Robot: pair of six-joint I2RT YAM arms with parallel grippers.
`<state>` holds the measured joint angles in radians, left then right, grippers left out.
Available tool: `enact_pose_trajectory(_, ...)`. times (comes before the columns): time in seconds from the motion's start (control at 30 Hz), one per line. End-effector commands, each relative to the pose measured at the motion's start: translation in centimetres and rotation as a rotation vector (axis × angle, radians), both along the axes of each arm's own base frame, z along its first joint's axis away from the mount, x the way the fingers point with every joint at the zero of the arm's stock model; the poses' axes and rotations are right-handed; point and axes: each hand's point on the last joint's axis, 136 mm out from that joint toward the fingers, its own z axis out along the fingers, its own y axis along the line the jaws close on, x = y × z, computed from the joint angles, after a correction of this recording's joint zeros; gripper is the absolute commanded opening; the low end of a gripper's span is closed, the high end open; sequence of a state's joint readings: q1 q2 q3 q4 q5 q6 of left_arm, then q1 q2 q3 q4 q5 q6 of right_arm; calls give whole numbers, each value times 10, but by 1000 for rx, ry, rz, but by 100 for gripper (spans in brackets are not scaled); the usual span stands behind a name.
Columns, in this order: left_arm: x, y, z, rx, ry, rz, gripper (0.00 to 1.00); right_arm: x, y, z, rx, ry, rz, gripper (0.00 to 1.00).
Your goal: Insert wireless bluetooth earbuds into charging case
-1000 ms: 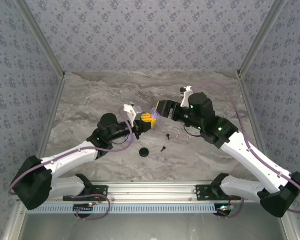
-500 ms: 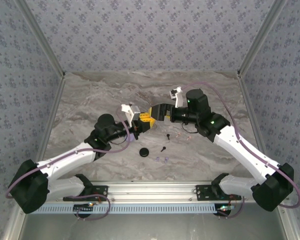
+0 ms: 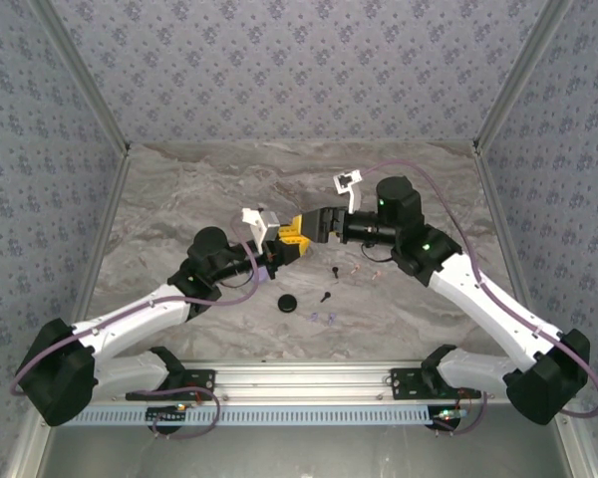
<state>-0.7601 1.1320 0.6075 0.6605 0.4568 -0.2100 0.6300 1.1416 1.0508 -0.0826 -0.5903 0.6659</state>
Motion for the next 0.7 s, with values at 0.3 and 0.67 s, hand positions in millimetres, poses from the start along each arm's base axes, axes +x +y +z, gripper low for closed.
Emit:
enact_pose_trajectory(0.3,2,-3,10,-16,-4,4,4,-25,-14,17,27,-126,28,89)
enact_pose_trajectory(0.67,5,-6,7,-12,11,3,4,-30,-19,17,22,-156,21,90)
